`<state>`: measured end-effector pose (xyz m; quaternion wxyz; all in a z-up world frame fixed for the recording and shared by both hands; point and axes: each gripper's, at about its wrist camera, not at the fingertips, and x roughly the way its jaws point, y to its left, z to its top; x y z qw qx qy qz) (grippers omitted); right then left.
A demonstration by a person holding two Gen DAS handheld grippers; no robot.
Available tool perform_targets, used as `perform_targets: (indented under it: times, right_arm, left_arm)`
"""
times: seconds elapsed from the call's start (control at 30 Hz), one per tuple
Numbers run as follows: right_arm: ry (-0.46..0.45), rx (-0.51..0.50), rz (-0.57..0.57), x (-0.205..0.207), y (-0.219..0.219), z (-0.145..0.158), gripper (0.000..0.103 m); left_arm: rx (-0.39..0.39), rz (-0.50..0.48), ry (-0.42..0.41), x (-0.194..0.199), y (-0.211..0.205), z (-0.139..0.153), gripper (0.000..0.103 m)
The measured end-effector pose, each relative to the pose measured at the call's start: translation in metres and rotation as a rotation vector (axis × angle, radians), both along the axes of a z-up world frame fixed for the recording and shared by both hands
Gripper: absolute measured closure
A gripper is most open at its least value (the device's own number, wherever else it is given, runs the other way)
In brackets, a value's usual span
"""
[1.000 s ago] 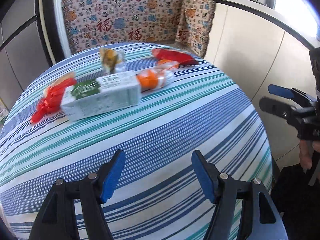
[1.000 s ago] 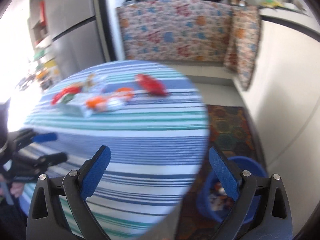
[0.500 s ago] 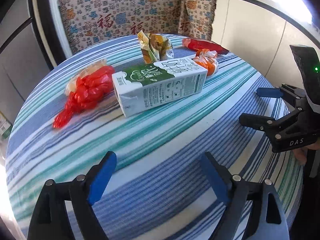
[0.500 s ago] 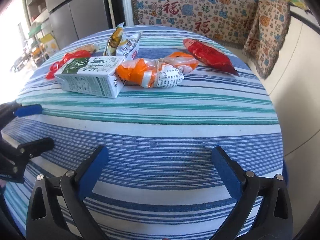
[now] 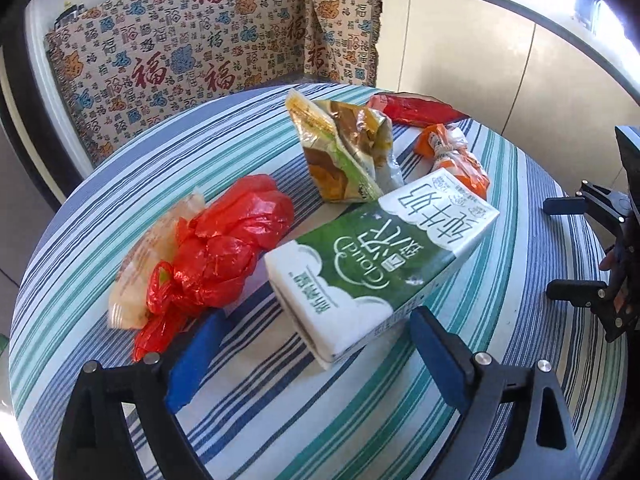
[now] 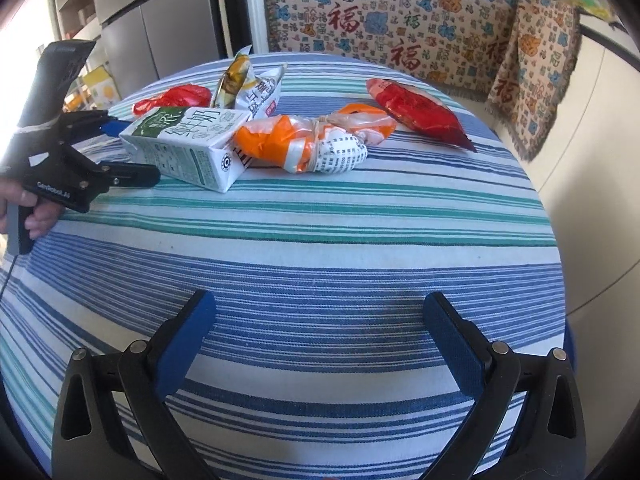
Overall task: Collect trash
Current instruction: 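Grasp the green-and-white milk carton with the left gripper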
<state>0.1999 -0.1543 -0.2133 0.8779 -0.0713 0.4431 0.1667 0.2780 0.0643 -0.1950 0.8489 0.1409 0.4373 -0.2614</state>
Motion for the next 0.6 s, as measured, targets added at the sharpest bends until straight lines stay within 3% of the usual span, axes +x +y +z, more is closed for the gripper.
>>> perform_targets:
  times: [0.27, 0.4, 0.5, 0.6]
  right_arm:
    - [-0.001, 0.000, -0.001, 0.000, 0.000, 0.000, 0.000]
    - [0.000, -0.001, -0.002, 0.000, 0.000, 0.000, 0.000]
    - [-0.001, -0.001, -0.003, 0.000, -0.001, 0.000, 0.000]
    - [-0.003, -0.001, -0.003, 0.000, -0.001, 0.000, 0.000]
  left_arm:
    - [0.002, -0.156, -0.047, -0.004, -0.023, 0.003, 0.009]
    - [-0.002, -0.182, -0.027, -0.017, -0.026, 0.002, 0.042]
    - [-0.033, -0.183, 0.006, -0.033, -0.019, 0.004, 0.052]
    - [-0.036, -0.231, 0.053, -0.052, -0.018, 0.007, 0.052]
